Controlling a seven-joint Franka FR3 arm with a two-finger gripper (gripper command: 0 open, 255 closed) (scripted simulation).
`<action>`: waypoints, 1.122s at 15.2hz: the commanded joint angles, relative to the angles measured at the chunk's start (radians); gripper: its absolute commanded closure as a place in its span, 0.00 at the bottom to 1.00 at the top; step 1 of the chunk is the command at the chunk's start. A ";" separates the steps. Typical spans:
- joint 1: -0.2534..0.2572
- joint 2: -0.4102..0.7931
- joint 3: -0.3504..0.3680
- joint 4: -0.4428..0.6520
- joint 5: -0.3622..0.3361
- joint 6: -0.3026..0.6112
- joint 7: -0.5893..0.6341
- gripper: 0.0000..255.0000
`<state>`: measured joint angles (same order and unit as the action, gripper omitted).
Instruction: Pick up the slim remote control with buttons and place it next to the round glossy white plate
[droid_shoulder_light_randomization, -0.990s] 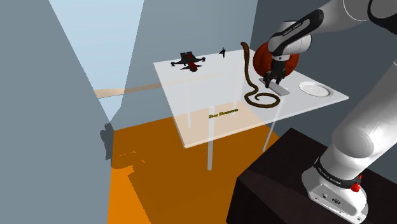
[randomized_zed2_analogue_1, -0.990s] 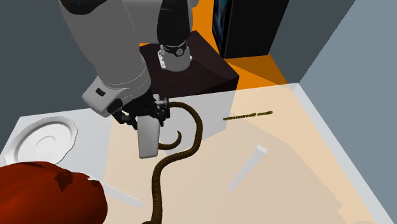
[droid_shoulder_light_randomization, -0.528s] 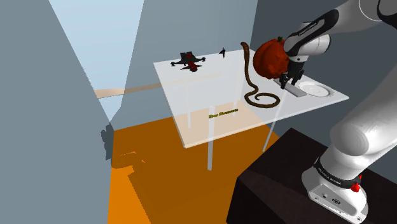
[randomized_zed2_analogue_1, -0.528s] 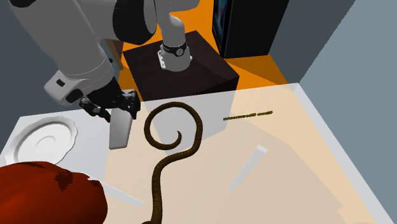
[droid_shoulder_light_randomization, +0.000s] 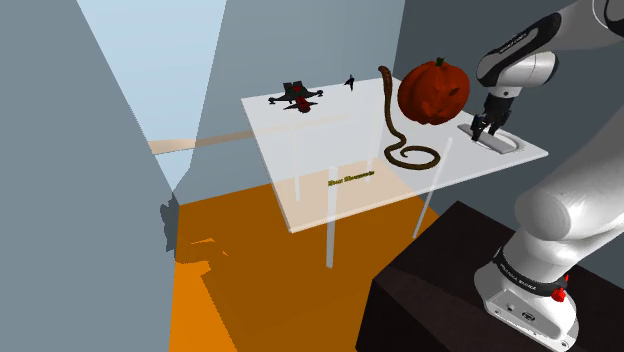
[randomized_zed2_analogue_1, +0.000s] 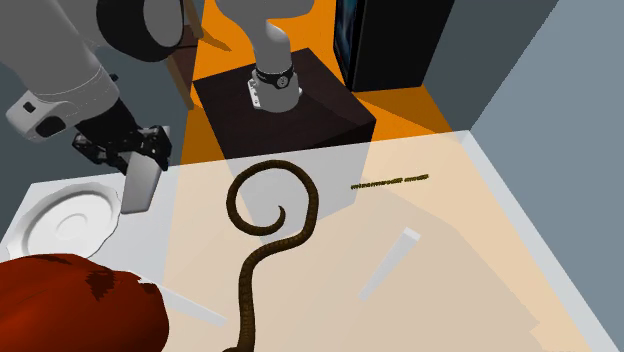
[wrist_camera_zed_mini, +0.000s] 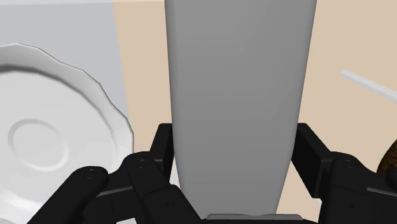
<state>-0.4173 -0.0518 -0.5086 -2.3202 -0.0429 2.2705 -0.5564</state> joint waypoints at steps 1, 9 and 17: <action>-0.016 0.023 -0.020 0.004 0.013 0.018 -0.047 1.00; -0.018 0.107 -0.020 -0.033 0.072 0.126 -0.090 1.00; -0.023 0.169 -0.012 -0.048 0.123 0.194 -0.125 1.00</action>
<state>-0.4404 0.1150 -0.5205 -2.3682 0.0779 2.4624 -0.6803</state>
